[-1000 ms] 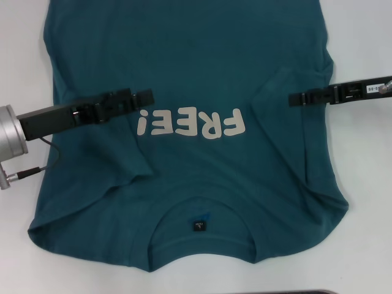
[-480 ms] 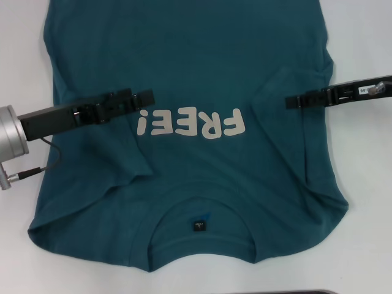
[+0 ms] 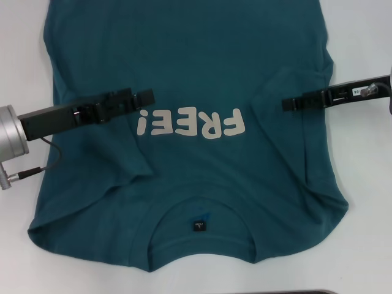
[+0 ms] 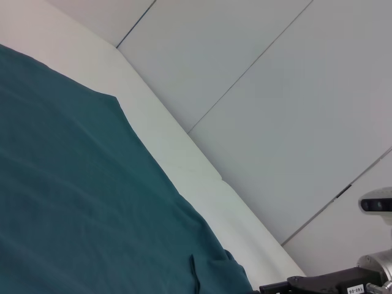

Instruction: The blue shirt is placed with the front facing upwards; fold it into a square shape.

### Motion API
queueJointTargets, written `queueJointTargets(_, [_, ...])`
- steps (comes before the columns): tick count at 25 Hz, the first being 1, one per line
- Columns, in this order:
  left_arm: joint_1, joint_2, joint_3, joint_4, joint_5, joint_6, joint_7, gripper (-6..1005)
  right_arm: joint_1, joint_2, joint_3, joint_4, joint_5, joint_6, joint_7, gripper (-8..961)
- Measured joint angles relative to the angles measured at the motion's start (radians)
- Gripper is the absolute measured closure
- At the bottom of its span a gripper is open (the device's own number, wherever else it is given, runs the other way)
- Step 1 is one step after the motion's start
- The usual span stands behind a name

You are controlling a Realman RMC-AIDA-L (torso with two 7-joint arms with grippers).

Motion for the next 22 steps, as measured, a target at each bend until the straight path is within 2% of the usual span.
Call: queueJointTargets(22, [0.0, 0.002, 0.0, 0.0, 0.0, -0.01, 0.0, 96, 0.005, 0.005, -0.033, -0.01, -0.001, 0.025, 0.02, 195])
